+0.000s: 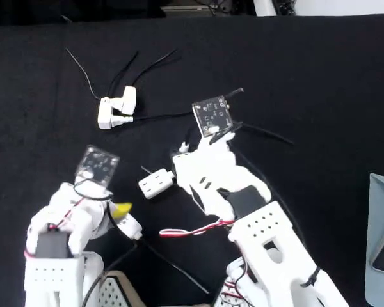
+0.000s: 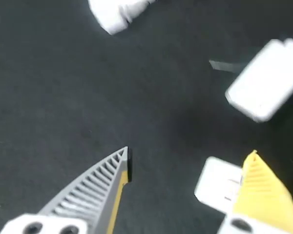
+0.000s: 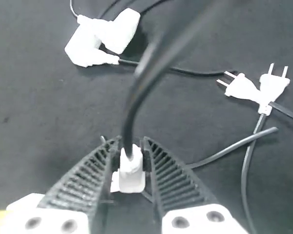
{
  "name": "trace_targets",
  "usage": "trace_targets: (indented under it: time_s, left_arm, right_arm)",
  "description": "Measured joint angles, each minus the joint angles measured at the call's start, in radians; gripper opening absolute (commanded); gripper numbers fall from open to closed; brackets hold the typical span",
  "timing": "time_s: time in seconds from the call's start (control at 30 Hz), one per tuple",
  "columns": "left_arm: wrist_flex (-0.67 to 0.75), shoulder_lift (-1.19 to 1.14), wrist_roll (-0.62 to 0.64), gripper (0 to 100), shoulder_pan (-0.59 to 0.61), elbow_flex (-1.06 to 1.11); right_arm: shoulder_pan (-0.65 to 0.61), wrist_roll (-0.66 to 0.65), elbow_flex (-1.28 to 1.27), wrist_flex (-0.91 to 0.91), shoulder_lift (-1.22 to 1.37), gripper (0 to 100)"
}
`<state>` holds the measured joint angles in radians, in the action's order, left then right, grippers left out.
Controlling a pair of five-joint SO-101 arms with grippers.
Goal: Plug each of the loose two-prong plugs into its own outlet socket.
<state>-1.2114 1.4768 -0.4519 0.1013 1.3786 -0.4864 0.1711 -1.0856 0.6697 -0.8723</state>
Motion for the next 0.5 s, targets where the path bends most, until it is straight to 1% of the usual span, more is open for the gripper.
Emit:
trace_targets:
  time_s: [0.13, 0.2, 0.33, 0.5]
  left_arm:
    - [0.008, -0.193, -0.026, 35, -0.034, -0.074]
    - [0.038, -0.279, -0.031, 35, -0.04, -0.109]
    - [0.15, -0.43, -0.032, 35, -0.046, -0.15]
    - [0.285, -0.64, -0.066, 35, -0.049, -0.192]
  right_arm:
    - [0.002, 0.0, -0.035, -0.021, 0.0, 1.2]
    - [0.005, 0.0, -0.052, -0.041, 0.0, 1.2]
    - [0.005, 0.0, -0.057, -0.051, 0.0, 1.2]
    - [0.031, 0.0, -0.057, -0.054, 0.0, 1.2]
